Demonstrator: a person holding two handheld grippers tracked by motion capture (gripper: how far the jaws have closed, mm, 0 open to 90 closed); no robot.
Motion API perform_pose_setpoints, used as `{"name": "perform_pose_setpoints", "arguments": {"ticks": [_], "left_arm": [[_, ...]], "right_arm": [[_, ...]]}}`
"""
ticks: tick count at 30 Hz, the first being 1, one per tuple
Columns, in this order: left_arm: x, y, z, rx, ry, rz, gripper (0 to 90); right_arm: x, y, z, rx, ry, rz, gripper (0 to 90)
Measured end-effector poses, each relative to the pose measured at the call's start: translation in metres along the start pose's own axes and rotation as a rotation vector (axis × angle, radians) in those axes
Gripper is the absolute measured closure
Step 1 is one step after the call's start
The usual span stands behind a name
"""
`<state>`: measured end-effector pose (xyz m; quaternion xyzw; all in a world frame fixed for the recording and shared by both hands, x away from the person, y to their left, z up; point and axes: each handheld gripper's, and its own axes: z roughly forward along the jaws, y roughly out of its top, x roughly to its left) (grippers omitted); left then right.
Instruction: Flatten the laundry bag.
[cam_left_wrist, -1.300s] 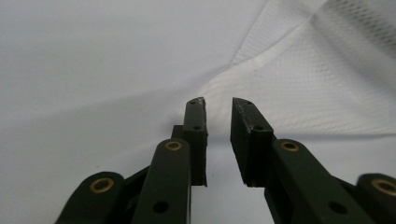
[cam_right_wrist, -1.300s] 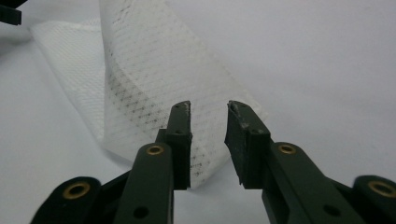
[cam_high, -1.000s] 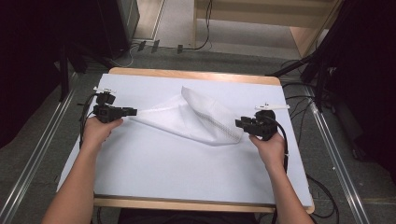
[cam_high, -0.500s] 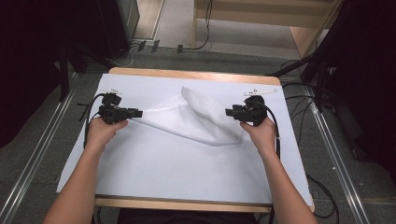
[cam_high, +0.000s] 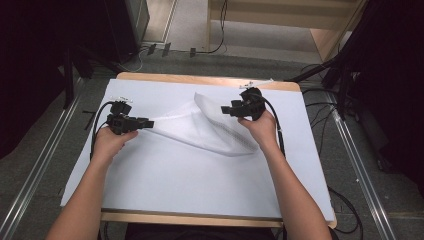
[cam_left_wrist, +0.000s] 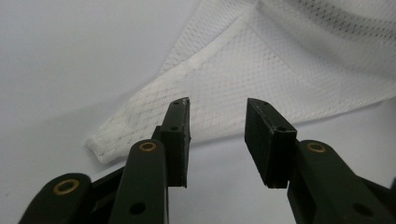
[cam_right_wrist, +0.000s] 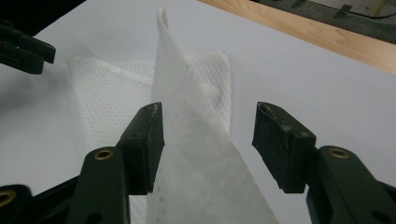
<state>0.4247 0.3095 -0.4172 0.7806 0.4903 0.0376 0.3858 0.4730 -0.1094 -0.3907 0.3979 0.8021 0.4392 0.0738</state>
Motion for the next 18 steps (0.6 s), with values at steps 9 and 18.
{"name": "perform_pose_setpoints", "arguments": {"ticks": [9, 18], "left_arm": [[0.003, -0.003, -0.004, -0.01, 0.004, -0.013, 60.6], [0.006, -0.007, -0.008, -0.013, 0.017, -0.025, 60.4]], "right_arm": [[0.011, 0.016, 0.034, 0.032, 0.023, -0.018, 42.2], [0.016, 0.014, 0.043, 0.099, 0.065, -0.021, 89.4]]}}
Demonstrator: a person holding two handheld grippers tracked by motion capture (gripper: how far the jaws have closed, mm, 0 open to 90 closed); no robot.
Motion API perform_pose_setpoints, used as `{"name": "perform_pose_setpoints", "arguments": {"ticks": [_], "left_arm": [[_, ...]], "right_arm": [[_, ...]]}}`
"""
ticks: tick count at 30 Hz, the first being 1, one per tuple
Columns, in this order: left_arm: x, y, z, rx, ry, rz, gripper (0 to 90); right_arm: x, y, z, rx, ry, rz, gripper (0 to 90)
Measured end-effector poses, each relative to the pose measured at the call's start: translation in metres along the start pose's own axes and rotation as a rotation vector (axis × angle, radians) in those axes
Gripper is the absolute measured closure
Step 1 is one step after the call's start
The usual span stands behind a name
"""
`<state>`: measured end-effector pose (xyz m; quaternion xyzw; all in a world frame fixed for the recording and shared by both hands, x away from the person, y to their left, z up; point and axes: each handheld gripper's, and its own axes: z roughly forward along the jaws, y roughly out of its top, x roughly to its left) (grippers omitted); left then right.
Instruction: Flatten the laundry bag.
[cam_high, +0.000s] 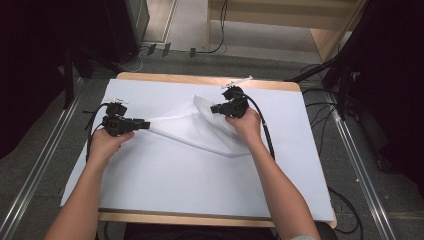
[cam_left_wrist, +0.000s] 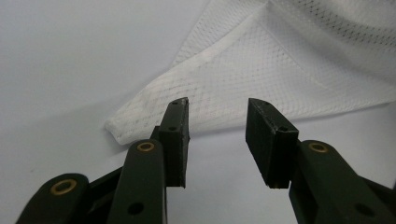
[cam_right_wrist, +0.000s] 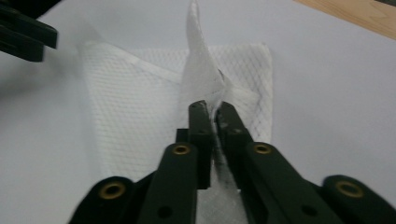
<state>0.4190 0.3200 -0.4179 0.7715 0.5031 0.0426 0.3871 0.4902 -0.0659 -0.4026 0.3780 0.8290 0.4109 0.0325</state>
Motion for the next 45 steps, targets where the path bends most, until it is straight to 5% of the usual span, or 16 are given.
{"name": "perform_pose_setpoints", "arguments": {"ticks": [3, 13, 22, 45], "left_arm": [[0.0, 0.0, 0.0, 0.003, 0.003, 0.0, 60.3], [-0.002, 0.0, 0.001, 0.006, 0.002, 0.004, 60.1], [-0.002, 0.0, 0.0, 0.002, 0.008, 0.0, 59.9], [-0.008, 0.008, 0.005, 0.004, 0.005, 0.032, 59.1]], "right_arm": [[0.004, -0.001, -0.009, -0.032, 0.04, 0.007, 90.0], [0.04, -0.016, -0.047, -0.094, 0.081, -0.089, 90.0], [0.063, -0.038, -0.064, -0.114, 0.127, -0.125, 90.0], [0.105, -0.104, -0.044, -0.031, 0.211, -0.157, 90.0]]}}
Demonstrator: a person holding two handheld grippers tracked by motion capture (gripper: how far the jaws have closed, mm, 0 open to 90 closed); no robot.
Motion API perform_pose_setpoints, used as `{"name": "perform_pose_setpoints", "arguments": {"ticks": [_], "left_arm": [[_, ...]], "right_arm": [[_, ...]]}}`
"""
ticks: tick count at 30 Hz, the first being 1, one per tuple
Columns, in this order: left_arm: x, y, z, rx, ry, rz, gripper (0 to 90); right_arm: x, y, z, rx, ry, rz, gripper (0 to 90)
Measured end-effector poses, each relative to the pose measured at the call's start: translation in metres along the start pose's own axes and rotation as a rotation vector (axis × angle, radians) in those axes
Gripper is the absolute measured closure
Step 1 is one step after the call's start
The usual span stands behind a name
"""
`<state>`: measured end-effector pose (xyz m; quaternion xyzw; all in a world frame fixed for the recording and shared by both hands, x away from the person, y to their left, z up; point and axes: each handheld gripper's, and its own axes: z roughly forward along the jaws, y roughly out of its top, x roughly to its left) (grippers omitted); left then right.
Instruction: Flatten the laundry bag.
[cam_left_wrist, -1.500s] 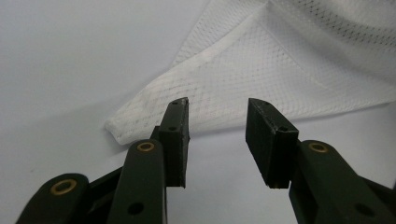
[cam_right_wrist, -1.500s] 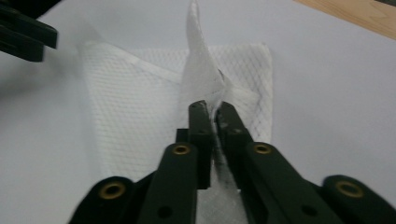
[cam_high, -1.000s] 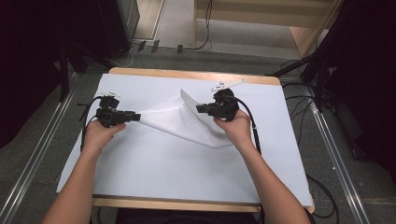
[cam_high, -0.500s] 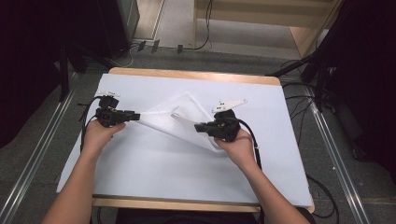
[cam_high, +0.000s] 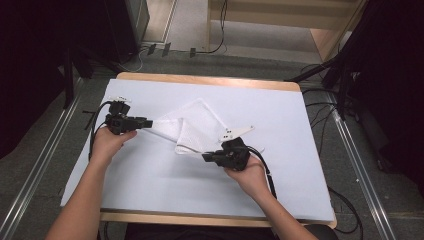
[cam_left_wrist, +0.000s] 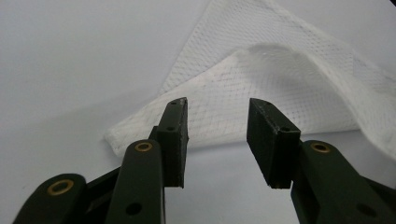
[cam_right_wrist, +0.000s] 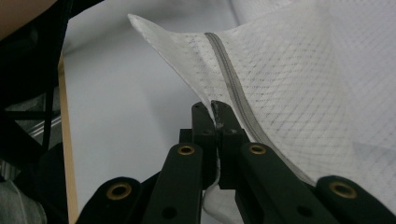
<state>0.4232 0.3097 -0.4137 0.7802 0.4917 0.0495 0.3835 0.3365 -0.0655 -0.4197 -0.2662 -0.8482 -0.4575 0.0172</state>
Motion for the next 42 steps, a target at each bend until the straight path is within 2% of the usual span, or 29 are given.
{"name": "perform_pose_setpoints", "arguments": {"ticks": [6, 14, 20, 23, 26, 31, 34, 42], "left_arm": [[-0.005, 0.005, 0.004, 0.004, -0.009, 0.022, 58.7], [-0.011, 0.01, 0.012, 0.011, -0.019, 0.036, 58.0], [-0.015, 0.012, 0.017, 0.024, -0.021, 0.048, 56.1], [-0.016, 0.013, 0.018, 0.022, -0.018, 0.046, 54.6], [-0.018, 0.013, 0.017, 0.023, -0.018, 0.052, 53.7], [-0.022, 0.014, 0.016, 0.017, -0.021, 0.057, 53.2], [-0.026, 0.014, 0.017, 0.017, -0.027, 0.063, 53.2], [-0.039, 0.01, 0.022, 0.029, -0.044, 0.071, 52.9]], "right_arm": [[0.007, -0.009, 0.012, 0.031, 0.013, -0.011, 90.0], [0.019, -0.021, 0.019, 0.059, 0.033, -0.012, 89.4], [0.02, -0.023, 0.022, 0.07, 0.032, -0.011, 80.5], [0.021, -0.02, 0.016, 0.052, 0.018, -0.019, 72.5], [0.022, -0.014, 0.008, 0.041, -0.01, -0.03, 69.5], [0.016, -0.004, -0.012, -0.01, -0.039, -0.019, 68.7], [0.01, -0.001, -0.021, -0.013, -0.067, -0.007, 69.5], [-0.018, 0.005, -0.032, -0.032, -0.127, 0.027, 69.8]]}}
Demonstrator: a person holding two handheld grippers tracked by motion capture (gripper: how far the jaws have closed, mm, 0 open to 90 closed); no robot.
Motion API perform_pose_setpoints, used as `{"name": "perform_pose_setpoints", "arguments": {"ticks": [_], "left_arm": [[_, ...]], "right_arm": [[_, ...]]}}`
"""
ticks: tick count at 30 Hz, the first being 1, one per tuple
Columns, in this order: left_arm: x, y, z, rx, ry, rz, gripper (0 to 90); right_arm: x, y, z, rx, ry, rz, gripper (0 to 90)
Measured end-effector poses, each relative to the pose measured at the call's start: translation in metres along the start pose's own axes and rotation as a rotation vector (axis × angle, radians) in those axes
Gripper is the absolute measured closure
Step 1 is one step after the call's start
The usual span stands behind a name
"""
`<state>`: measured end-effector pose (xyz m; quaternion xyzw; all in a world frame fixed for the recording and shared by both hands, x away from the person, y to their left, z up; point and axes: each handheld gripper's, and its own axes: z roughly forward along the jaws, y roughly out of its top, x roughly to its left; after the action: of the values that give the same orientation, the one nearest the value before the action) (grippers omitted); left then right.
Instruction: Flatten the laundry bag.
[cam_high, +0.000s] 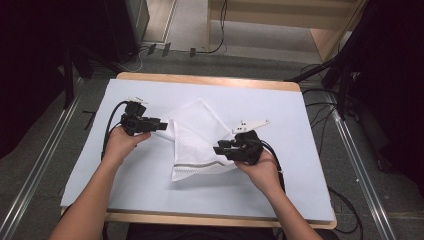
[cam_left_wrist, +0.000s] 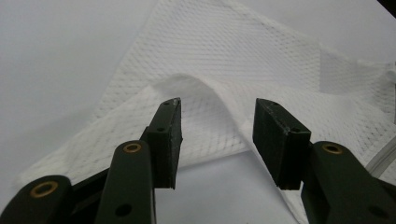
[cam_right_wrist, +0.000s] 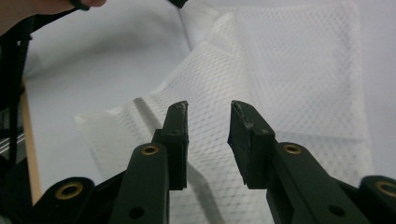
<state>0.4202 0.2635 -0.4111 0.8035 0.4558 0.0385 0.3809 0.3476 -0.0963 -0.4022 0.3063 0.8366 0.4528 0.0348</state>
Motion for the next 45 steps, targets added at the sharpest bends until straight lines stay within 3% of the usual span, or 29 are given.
{"name": "perform_pose_setpoints", "arguments": {"ticks": [9, 19, 25, 28, 34, 45], "left_arm": [[-0.022, -0.007, 0.016, 0.028, 0.005, 0.035, 52.3], [-0.028, -0.012, 0.017, 0.024, 0.01, 0.026, 51.4], [-0.027, -0.012, 0.021, 0.026, 0.02, 0.029, 51.4], [-0.027, -0.012, 0.026, 0.036, 0.019, 0.036, 51.4], [-0.027, -0.011, 0.037, 0.048, 0.021, 0.035, 51.3], [-0.026, -0.012, 0.047, 0.055, 0.028, 0.022, 51.2]], "right_arm": [[-0.035, 0.012, 0.004, -0.007, -0.054, 0.024, 69.8], [-0.076, 0.026, -0.003, -0.019, -0.108, 0.061, 69.8], [-0.102, 0.019, 0.006, 0.012, -0.145, 0.089, 69.1], [-0.111, 0.012, 0.015, 0.03, -0.139, 0.105, 69.1], [-0.118, 0.002, 0.033, 0.062, -0.125, 0.09, 67.5], [-0.117, -0.01, 0.054, 0.131, -0.131, 0.078, 64.5]]}}
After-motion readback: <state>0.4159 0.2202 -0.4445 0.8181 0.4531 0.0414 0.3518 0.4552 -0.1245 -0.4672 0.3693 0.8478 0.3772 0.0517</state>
